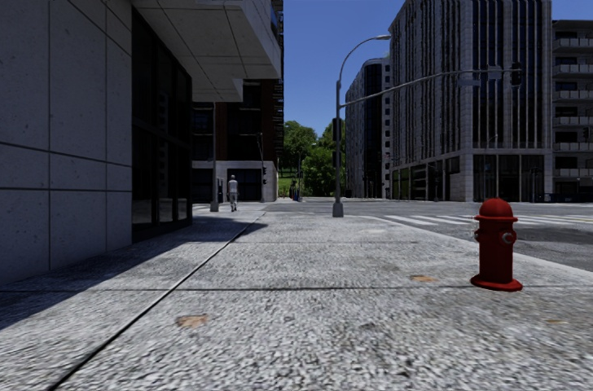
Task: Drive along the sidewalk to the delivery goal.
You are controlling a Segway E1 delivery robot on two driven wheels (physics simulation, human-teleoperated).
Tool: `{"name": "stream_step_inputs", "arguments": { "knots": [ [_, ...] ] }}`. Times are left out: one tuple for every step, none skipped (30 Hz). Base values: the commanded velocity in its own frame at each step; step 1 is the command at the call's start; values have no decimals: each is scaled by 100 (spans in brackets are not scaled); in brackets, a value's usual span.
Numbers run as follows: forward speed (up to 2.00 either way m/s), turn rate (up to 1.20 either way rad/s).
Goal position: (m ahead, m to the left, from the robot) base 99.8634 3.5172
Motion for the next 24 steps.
{"name": "stream_step_inputs", "arguments": {
  "knots": [
    [200,0],
    [200,0],
    [200,0],
    [200,0],
    [200,0],
    [200,0],
    [200,0],
    [200,0],
    [200,0],
    [200,0],
    [200,0],
    [200,0],
    [200,0],
    [200,0],
    [200,0],
    [200,0],
    [200,0],
    [200,0],
    [200,0],
    [200,0],
    [200,0],
    [200,0],
    [200,0],
    [200,0]
  ]
}}
